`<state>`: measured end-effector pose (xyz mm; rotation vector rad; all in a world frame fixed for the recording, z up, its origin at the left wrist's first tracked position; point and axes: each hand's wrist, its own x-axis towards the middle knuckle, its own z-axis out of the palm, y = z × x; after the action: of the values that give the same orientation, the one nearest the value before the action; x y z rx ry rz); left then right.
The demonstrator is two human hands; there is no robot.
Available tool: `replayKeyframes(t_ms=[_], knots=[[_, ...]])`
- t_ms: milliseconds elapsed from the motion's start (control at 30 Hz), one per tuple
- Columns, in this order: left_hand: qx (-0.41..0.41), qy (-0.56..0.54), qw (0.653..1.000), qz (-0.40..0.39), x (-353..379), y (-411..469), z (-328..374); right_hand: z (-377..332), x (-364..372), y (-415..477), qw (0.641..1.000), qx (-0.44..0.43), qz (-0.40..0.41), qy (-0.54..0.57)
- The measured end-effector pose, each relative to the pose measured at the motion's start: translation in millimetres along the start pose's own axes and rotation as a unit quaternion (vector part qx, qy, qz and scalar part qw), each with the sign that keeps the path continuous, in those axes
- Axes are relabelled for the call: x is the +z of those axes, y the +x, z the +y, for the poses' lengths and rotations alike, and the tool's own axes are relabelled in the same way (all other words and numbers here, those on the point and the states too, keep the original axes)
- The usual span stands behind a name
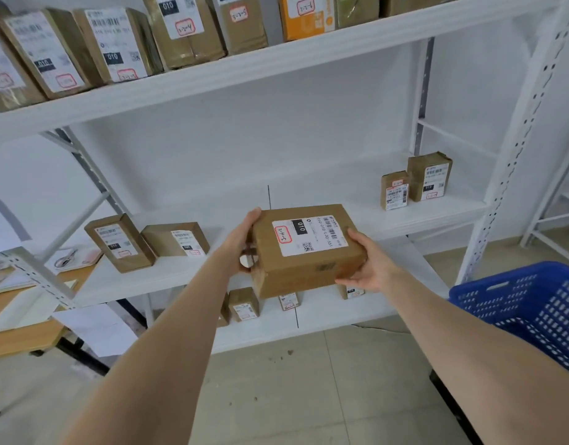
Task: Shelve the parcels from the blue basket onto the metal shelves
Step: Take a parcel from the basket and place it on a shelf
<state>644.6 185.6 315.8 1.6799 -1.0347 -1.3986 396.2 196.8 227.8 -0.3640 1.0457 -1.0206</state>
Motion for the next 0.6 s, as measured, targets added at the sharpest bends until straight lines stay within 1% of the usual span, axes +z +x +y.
replayKeyframes(t_ms=[100, 133, 167, 200, 267, 333, 400, 500, 600], knots=[[0.008, -0.021, 1.000, 0.019, 8, 2, -11, 5, 10, 5, 0.996, -0.044, 0.067, 0.042], [0.016, -0.031, 0.999, 0.034, 13, 2, -15, 7, 14, 6, 0.994, -0.050, 0.078, 0.057], [0.024, -0.043, 0.997, 0.055, 19, 1, -19, 10, 21, 5, 0.994, -0.047, 0.071, 0.064], [0.033, -0.053, 0.995, 0.074, 26, 1, -23, 13, 28, 3, 0.996, -0.038, 0.054, 0.053], [0.050, -0.056, 0.992, 0.097, 35, 1, -29, 21, 40, -2, 0.999, -0.016, 0.022, -0.020], [0.055, -0.050, 0.993, 0.094, 39, 0, -32, 23, 44, -5, 0.996, -0.017, 0.010, -0.087], [0.045, -0.039, 0.995, 0.079, 37, -3, -32, 22, 43, -7, 0.995, -0.024, 0.002, -0.100], [0.021, -0.022, 0.997, 0.065, 33, -4, -32, 18, 39, -9, 0.992, -0.043, 0.016, -0.117], [0.040, -0.019, 0.997, 0.064, 33, -6, -32, 13, 40, -10, 0.988, -0.076, 0.054, -0.120]])
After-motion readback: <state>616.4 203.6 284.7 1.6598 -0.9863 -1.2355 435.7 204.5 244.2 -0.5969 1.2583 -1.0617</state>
